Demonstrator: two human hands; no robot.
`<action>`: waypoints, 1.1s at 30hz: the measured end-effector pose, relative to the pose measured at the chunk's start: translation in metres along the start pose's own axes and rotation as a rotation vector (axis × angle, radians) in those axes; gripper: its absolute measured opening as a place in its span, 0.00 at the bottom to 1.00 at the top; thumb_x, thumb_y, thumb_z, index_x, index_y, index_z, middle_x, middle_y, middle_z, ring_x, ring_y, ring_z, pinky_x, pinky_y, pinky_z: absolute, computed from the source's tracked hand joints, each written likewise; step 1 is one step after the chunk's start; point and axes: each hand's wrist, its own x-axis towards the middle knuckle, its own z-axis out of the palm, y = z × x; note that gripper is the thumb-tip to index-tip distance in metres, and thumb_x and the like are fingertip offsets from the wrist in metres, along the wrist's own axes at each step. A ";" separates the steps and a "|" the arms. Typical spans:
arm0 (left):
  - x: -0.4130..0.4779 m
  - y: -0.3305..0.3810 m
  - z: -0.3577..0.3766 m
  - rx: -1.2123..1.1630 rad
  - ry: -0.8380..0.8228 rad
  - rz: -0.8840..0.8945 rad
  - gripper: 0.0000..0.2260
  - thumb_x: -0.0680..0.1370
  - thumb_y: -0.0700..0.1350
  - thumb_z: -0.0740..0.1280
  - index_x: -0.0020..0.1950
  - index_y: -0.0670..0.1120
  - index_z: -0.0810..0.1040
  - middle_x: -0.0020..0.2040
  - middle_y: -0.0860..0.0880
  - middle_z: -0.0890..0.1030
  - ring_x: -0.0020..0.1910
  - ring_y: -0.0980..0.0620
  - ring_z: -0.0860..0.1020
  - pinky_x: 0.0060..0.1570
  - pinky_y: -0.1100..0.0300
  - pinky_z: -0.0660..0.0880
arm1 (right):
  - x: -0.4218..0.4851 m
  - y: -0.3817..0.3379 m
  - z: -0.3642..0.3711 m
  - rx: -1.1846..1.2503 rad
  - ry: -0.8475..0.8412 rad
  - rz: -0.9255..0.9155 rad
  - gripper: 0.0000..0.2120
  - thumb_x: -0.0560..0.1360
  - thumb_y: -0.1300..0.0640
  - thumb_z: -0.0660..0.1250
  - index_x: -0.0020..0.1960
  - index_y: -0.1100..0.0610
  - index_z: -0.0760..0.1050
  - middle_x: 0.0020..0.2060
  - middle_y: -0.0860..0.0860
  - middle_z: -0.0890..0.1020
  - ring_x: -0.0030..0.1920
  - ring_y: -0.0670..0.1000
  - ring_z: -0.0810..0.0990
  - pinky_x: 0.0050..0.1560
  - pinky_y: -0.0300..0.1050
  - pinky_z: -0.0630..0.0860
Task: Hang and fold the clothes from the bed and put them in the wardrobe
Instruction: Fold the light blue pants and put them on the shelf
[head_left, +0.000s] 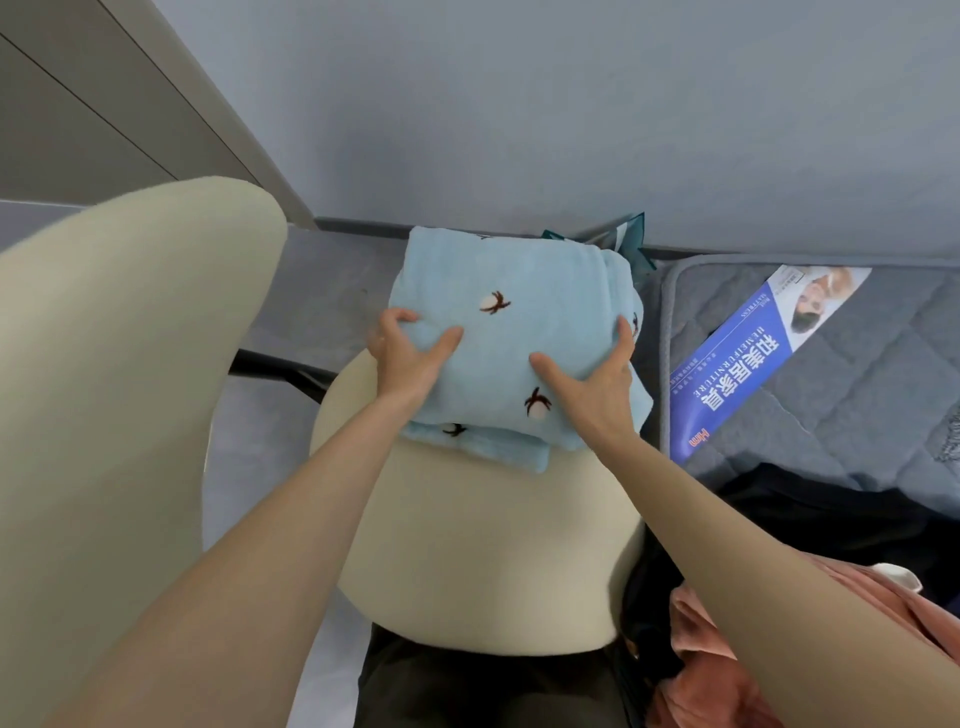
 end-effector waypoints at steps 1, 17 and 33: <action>0.001 -0.007 0.000 -0.046 0.018 -0.013 0.24 0.70 0.54 0.74 0.56 0.54 0.62 0.66 0.46 0.66 0.63 0.47 0.68 0.56 0.60 0.65 | 0.003 0.003 0.000 0.028 -0.015 0.026 0.54 0.63 0.38 0.75 0.75 0.38 0.41 0.72 0.54 0.63 0.69 0.58 0.66 0.68 0.56 0.65; -0.101 -0.055 -0.020 -0.029 0.101 -0.376 0.42 0.65 0.56 0.77 0.70 0.55 0.53 0.70 0.44 0.59 0.66 0.43 0.64 0.60 0.50 0.66 | -0.030 0.040 -0.033 -0.244 -0.287 0.219 0.52 0.62 0.41 0.77 0.74 0.42 0.48 0.70 0.52 0.64 0.70 0.58 0.60 0.70 0.55 0.60; -0.070 -0.077 0.005 -0.143 0.092 -0.145 0.48 0.56 0.73 0.72 0.70 0.63 0.55 0.59 0.65 0.70 0.55 0.58 0.72 0.54 0.60 0.67 | -0.014 0.049 -0.011 -0.147 -0.294 -0.030 0.52 0.58 0.28 0.72 0.71 0.32 0.44 0.61 0.40 0.68 0.58 0.51 0.71 0.57 0.48 0.67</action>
